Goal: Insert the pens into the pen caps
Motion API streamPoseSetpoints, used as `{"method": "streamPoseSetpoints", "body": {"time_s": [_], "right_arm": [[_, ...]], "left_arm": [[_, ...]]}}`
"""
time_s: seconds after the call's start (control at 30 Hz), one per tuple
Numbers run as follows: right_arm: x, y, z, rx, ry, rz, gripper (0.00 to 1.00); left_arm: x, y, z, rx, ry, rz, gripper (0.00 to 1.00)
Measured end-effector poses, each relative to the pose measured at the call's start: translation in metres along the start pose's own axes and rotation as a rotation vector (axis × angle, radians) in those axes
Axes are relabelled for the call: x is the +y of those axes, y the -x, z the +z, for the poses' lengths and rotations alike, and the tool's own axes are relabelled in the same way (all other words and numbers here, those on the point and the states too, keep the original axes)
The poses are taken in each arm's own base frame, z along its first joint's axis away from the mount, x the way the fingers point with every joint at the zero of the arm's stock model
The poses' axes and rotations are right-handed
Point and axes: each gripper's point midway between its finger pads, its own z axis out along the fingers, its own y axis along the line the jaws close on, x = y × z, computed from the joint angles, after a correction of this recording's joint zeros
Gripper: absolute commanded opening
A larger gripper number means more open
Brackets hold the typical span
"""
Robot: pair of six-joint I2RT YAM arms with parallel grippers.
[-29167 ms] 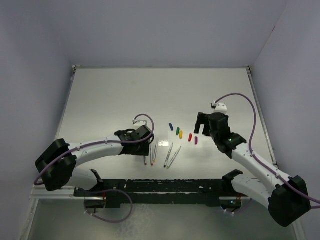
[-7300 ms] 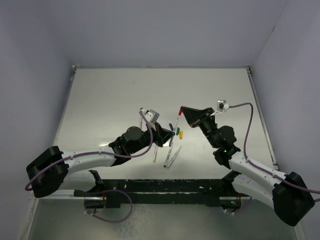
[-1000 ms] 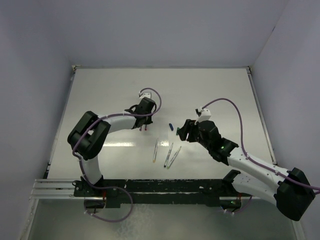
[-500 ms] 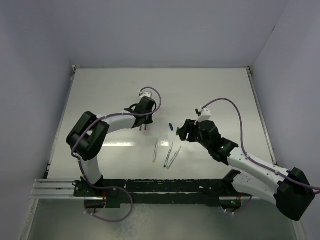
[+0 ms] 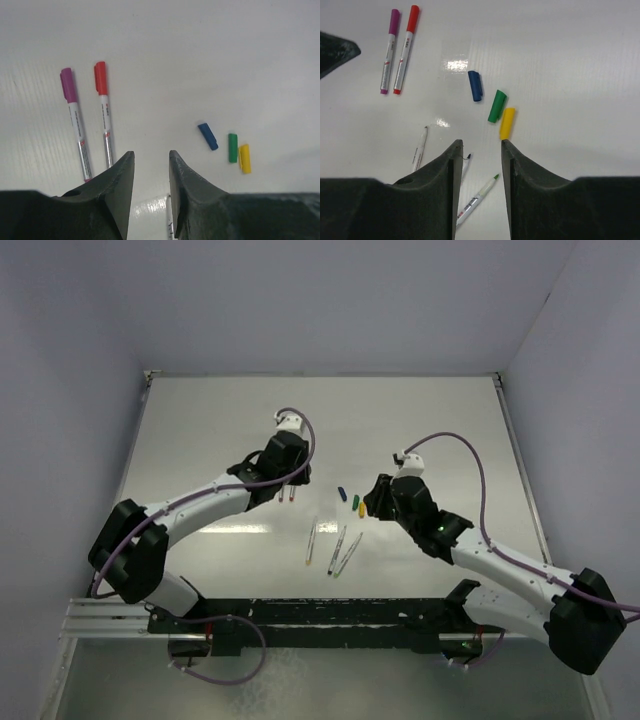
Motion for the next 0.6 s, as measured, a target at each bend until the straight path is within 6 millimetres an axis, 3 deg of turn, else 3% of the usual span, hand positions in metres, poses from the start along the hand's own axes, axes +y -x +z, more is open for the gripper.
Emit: {"method": "streamPoseSetpoints", "body": {"time_s": [0.13, 0.3, 0.6], "right_arm": [[-0.013, -0.003, 0.007, 0.021, -0.092, 0.006, 0.35], [-0.028, -0.013, 0.014, 0.064, -0.169, -0.005, 0.34], [-0.034, -0.013, 0.018, 0.081, -0.207, 0.002, 0.34]], "left_arm": [[-0.008, -0.031, -0.014, 0.052, -0.026, 0.048, 0.37], [-0.007, -0.089, -0.031, 0.186, -0.022, 0.142, 0.37], [-0.015, -0.123, -0.048, 0.291, -0.042, 0.203, 0.39]]}}
